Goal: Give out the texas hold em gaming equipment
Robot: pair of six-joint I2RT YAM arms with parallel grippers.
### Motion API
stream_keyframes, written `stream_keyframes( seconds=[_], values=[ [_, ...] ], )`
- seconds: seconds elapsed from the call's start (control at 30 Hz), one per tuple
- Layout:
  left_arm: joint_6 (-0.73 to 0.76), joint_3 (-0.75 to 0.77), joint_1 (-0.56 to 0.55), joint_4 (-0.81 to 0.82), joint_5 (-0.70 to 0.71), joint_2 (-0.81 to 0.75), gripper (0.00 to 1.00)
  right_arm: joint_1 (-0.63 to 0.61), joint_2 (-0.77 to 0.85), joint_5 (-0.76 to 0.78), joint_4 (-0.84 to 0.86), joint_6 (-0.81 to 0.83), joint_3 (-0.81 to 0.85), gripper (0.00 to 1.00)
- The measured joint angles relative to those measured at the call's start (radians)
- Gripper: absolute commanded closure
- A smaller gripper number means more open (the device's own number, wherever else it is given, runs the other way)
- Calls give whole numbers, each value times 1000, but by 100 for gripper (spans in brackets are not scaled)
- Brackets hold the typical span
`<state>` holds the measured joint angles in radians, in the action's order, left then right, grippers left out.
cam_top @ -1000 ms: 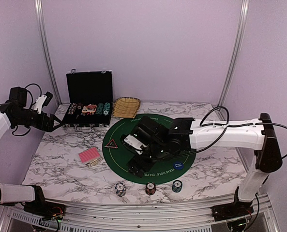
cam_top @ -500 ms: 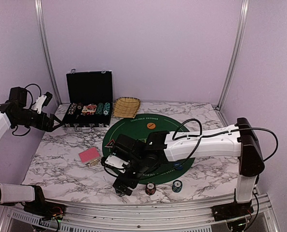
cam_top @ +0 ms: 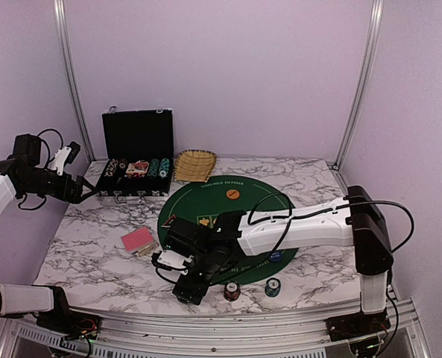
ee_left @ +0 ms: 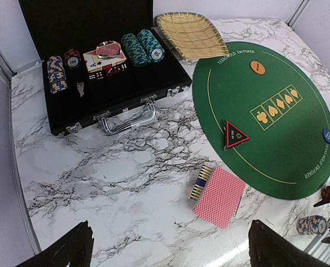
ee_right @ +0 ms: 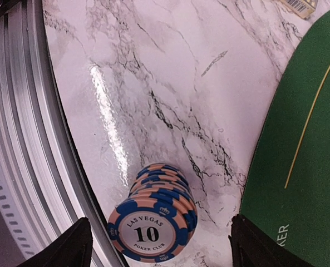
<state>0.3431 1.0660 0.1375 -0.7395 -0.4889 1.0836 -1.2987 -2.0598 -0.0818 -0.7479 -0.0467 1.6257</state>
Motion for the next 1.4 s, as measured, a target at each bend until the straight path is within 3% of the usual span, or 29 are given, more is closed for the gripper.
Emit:
stream_keyframes(
  seconds=[0.3, 0.53, 0.83, 1.0, 1.27, 1.4],
  values=[
    [2, 0, 0, -1, 0, 0, 1, 0, -20, -8, 5, 5, 8, 30],
    [3, 0, 0, -3, 0, 0, 1, 0, -21, -16, 7, 14, 8, 47],
    [10, 0, 0, -8, 1, -3, 1, 0, -37, -26, 12, 15, 12, 49],
    [14, 0, 0, -9, 1, -10, 1, 0, -45, -25, 13, 16, 16, 64],
    [21, 0, 0, -13, 0, -12, 1, 0, -45, -24, 9, 16, 36, 65],
    [21, 0, 0, -16, 1, -12, 1, 0, -45, -23, 4, 16, 36, 72]
  ],
)
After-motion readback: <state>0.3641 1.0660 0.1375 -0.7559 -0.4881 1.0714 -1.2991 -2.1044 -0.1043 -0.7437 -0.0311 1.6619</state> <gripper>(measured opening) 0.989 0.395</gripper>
